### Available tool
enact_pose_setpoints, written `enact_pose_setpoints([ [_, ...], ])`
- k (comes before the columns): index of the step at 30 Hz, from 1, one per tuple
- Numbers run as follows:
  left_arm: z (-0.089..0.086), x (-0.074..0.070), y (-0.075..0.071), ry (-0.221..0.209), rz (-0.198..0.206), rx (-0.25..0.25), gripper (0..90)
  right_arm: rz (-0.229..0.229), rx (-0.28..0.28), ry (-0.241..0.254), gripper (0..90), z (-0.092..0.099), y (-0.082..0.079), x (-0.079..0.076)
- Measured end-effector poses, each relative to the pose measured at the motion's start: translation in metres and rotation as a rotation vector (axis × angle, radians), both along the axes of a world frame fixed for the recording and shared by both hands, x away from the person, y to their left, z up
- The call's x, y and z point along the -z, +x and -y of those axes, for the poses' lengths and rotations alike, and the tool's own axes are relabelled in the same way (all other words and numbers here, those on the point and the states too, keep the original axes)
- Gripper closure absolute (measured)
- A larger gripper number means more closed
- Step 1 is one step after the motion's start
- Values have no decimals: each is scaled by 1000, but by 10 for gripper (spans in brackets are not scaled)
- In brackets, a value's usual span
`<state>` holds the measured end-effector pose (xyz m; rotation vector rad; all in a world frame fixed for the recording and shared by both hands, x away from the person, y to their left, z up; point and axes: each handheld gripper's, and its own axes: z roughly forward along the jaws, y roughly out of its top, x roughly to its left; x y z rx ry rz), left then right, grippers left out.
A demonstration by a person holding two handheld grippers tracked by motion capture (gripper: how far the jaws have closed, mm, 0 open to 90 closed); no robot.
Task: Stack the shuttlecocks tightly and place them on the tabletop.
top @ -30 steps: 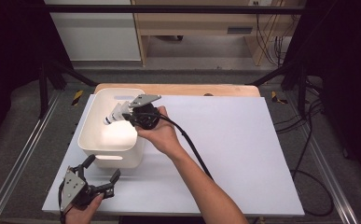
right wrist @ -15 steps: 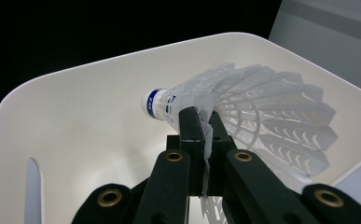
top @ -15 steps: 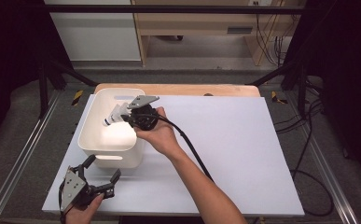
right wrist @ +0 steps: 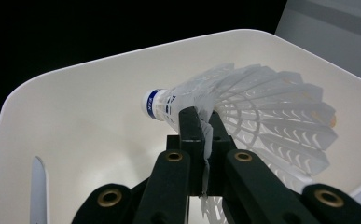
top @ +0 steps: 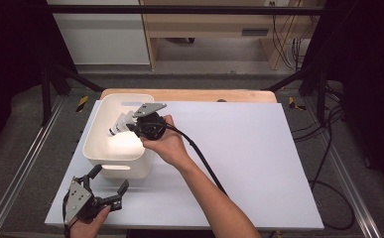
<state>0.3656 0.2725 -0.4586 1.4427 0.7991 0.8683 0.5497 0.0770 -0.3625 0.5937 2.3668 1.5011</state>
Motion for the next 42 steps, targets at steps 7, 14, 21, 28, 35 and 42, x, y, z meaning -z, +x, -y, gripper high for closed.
enact_pose_setpoints([
  [7, 0, 0, 0, 0, 0, 1, 12, -5, -5, -9, 897, -2, 0, 2],
  [14, 0, 0, 0, -1, -1, 0, 12, -12, 3, -9, 897, -2, 1, 2],
  [21, 0, 0, 0, -1, -2, 1, 12, -18, 2, -17, 897, -2, 1, 3],
  [28, 0, 0, 0, 0, -2, -2, 12, -19, -3, -22, 897, -2, 0, 4],
  [35, 0, 0, 0, 0, -2, -1, 13, -21, -2, -29, 897, -1, 1, 3],
  [42, 0, 0, 0, -1, -4, -1, 13, -61, -4, -67, 673, -1, -4, 5],
])
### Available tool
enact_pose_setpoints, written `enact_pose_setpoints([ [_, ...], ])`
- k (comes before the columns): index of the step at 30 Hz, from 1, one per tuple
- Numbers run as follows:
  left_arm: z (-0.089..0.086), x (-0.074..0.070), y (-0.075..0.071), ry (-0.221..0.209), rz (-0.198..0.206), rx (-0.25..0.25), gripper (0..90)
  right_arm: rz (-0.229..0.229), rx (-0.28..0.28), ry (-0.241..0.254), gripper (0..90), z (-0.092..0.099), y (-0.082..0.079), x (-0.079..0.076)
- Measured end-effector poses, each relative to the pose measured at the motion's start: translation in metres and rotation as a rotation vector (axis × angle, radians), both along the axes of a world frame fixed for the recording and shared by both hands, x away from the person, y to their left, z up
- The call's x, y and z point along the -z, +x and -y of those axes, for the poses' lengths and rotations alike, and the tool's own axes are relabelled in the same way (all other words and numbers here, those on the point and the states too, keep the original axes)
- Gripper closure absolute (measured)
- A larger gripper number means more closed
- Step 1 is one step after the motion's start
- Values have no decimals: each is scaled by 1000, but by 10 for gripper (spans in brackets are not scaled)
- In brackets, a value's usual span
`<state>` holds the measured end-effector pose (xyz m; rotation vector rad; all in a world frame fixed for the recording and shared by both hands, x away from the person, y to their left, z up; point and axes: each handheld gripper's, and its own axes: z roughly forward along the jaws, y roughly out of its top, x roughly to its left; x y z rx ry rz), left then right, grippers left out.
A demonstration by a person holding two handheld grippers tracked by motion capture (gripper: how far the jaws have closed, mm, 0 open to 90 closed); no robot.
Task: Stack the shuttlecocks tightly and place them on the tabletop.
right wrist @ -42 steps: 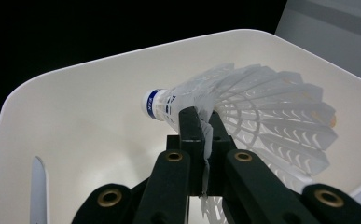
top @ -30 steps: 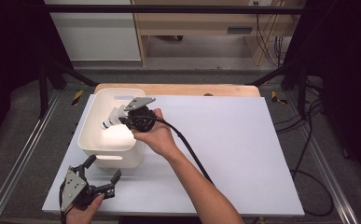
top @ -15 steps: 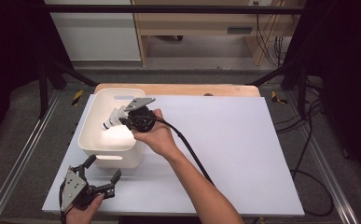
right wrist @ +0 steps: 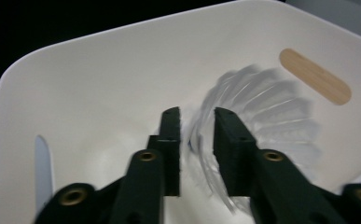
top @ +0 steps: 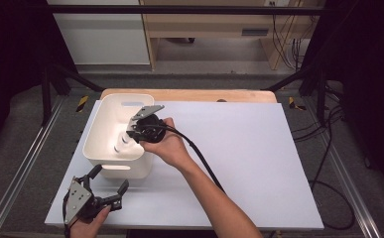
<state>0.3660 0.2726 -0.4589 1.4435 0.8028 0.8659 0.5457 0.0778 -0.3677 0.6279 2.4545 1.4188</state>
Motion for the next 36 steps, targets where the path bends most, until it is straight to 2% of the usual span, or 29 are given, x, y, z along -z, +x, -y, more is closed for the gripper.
enact_pose_setpoints([
  [2, 0, 0, 0, 0, 0, 1, 13, 7, -3, -4, 610, 3, -6, -4],
  [5, 1, 0, 0, 4, 1, 1, 12, 10, -10, 30, 570, 11, -15, -12],
  [9, 1, 0, 0, 7, 2, 2, 12, 26, -10, 93, 553, 20, -23, -26],
  [13, 2, 0, 0, 7, 2, 3, 13, 43, -9, 119, 549, 26, -30, -34],
  [24, 2, 0, 0, 8, 2, 2, 13, 67, -4, 118, 547, 34, -41, -41],
  [36, 2, 0, 0, 8, 2, 3, 13, 74, 4, 119, 530, 40, -43, -44],
])
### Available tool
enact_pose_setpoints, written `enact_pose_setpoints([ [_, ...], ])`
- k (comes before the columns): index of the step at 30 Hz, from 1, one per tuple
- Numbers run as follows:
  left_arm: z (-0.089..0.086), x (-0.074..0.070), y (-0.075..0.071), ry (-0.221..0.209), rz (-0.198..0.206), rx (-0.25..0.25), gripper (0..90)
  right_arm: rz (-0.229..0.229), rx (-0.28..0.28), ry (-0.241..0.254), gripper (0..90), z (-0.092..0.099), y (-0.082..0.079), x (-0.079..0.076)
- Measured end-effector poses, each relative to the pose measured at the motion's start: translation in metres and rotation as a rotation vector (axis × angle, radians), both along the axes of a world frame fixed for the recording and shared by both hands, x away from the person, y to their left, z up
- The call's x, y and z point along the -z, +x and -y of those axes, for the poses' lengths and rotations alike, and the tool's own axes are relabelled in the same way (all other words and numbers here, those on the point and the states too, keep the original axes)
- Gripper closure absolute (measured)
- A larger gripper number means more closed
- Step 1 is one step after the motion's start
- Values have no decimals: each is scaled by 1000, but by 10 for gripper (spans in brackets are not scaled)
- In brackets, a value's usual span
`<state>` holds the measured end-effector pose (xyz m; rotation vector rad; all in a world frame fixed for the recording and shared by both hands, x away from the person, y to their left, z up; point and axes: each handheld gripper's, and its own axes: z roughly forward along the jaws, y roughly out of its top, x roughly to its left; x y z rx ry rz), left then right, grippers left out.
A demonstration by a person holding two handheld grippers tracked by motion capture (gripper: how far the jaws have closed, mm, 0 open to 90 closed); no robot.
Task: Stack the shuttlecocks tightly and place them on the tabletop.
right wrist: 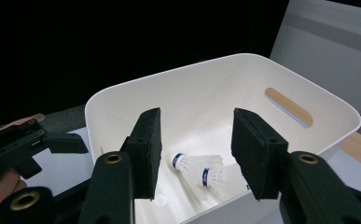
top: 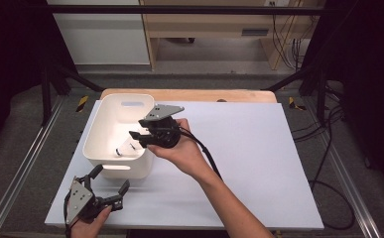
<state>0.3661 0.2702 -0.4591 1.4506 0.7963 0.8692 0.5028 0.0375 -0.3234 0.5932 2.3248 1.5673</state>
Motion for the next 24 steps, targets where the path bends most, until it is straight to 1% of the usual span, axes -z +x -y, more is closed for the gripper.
enact_pose_setpoints([
  [12, 0, 0, 0, 3, 0, 0, 14, -9, 16, -10, 511, 7, 0, 5],
  [14, 0, 0, 0, 2, 0, 1, 14, -10, 22, -17, 510, 9, 0, 6],
  [24, 1, 0, 0, 1, 0, 4, 14, -21, 50, -21, 496, 18, 5, 9],
])
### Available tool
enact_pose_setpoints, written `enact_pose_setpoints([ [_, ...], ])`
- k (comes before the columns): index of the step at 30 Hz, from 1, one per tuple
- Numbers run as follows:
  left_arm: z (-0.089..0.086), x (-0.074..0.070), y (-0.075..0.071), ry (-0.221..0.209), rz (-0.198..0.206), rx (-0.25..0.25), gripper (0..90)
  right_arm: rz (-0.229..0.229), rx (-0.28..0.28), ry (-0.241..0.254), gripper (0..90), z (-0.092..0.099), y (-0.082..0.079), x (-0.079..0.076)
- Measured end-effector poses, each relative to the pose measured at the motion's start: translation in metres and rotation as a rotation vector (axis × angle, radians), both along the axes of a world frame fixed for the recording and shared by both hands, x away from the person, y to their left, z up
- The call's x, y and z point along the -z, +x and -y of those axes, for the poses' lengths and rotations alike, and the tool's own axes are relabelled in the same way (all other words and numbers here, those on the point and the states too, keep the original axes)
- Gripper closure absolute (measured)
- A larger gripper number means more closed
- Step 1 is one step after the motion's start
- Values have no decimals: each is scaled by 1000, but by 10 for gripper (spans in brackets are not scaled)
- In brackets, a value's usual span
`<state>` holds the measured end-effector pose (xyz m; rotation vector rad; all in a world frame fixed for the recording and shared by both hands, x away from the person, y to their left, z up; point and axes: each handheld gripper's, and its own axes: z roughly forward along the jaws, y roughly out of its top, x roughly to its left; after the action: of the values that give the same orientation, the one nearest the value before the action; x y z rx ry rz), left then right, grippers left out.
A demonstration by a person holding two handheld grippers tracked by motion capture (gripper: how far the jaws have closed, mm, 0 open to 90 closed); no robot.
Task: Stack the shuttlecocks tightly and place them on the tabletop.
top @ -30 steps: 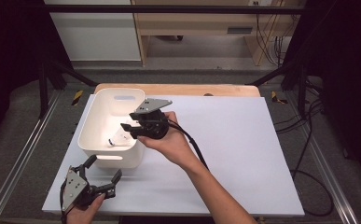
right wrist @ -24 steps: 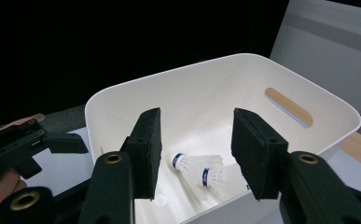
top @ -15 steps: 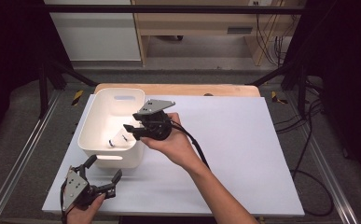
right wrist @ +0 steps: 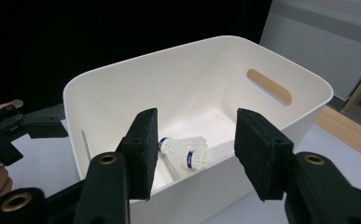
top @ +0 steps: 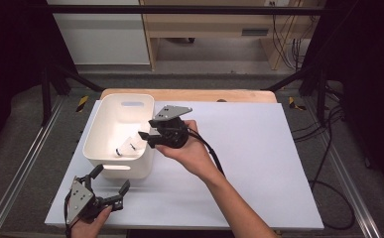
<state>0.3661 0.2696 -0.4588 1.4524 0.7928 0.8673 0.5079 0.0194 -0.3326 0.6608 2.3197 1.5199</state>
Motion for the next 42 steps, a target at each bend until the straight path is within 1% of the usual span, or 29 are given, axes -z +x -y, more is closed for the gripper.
enact_pose_setpoints([
  [11, 0, 0, 0, 1, -1, -1, 14, -10, 20, -5, 479, 9, 3, 5],
  [19, 0, 0, 0, 2, -1, -3, 14, -12, 34, -4, 461, 16, 3, 3],
  [24, 0, 0, 0, 4, -1, -2, 14, -12, 49, -7, 438, 20, 3, 2],
  [30, 0, 0, 0, -1, -1, -3, 14, -24, 84, -4, 387, 27, 6, 2],
  [35, 0, 0, 0, 0, -1, -1, 14, -31, 101, -8, 356, 33, 7, 1],
  [37, 0, 0, 0, -2, -1, -1, 14, -31, 114, -10, 323, 35, 7, 1],
  [39, 0, 0, 0, -1, -1, -1, 14, -31, 117, -11, 333, 37, 7, 2],
  [42, 0, 0, 0, 0, -2, -1, 14, -35, 120, -13, 326, 41, 8, 3],
])
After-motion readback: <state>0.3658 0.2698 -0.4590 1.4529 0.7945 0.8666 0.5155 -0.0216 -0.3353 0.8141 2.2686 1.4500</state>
